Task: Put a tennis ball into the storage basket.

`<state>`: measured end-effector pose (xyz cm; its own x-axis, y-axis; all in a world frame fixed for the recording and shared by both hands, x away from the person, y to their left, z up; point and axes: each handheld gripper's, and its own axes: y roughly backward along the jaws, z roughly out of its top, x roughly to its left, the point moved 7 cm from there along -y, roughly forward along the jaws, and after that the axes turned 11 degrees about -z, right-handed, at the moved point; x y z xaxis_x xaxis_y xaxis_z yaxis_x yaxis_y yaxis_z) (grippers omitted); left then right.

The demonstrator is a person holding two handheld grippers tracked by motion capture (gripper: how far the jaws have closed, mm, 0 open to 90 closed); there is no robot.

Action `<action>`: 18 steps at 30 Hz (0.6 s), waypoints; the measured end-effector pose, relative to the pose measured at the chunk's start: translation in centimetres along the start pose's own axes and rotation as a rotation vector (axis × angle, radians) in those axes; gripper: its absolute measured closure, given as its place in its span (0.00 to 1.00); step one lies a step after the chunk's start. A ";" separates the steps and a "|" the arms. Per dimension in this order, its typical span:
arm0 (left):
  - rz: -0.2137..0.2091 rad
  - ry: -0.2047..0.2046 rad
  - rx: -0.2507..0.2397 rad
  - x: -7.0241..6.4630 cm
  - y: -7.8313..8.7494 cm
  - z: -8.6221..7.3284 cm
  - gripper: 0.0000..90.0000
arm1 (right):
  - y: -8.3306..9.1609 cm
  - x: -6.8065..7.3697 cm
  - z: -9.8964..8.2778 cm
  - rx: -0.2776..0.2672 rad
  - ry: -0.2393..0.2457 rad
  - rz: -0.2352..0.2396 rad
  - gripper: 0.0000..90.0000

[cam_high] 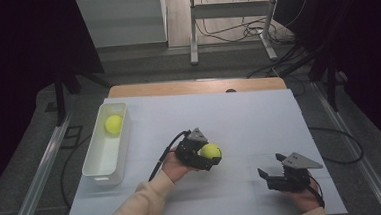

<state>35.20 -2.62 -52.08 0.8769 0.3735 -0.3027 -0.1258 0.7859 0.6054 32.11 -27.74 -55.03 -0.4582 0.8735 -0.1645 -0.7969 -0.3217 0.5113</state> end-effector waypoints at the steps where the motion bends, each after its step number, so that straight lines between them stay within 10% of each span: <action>1: 0.000 0.000 0.000 0.0 0.0 0.0 0.30 | 0.0 0.0 0.0 0.001 -0.001 0.000 0.16; 18: 0.016 -0.001 -0.058 0.0 2.5 0.9 0.30 | 0.0 0.0 0.0 -0.001 -0.001 -0.002 0.16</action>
<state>35.30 -1.08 -49.95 0.8752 0.3853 -0.2926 -0.1659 0.8071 0.5666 32.11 -27.74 -54.99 -0.4563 0.8744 -0.1651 -0.7983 -0.3203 0.5101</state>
